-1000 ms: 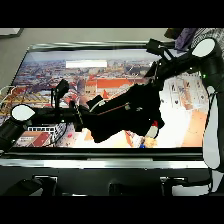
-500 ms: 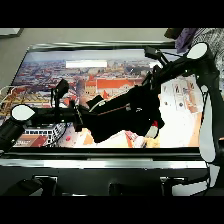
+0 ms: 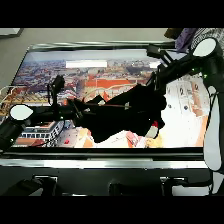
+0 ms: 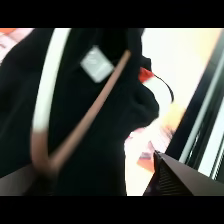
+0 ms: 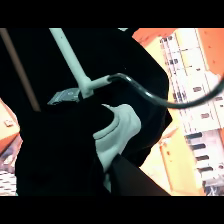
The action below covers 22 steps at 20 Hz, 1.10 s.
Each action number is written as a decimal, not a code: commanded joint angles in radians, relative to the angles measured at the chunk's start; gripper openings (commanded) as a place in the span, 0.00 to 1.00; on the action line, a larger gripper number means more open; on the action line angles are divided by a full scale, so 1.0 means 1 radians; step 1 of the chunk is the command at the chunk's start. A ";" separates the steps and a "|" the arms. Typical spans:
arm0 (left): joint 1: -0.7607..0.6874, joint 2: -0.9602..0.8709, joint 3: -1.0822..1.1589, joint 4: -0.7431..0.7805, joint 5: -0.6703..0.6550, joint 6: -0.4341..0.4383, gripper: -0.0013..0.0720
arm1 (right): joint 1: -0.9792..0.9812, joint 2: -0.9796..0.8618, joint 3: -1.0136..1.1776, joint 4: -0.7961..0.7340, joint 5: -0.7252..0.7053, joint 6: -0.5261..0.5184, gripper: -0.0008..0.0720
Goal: Fold the clothes and pants, and hang the long-sleeved shirts on hangers.
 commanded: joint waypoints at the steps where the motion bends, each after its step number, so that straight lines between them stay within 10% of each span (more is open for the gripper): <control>1: 0.069 0.011 0.002 0.002 0.085 -0.302 1.00 | -0.001 0.063 0.001 -0.076 -0.027 0.153 0.07; 10: 0.241 -0.003 0.011 0.122 0.086 -0.757 1.00 | 0.000 0.169 0.001 -0.150 -0.034 0.418 0.07; 16: -0.070 -0.220 0.275 0.729 0.113 -1.398 1.00 | 0.000 0.169 0.001 -0.152 0.004 0.512 0.07; 22: -0.171 -0.567 0.640 0.655 0.106 -1.360 1.00 | 0.000 0.169 0.001 -0.154 0.003 0.526 0.07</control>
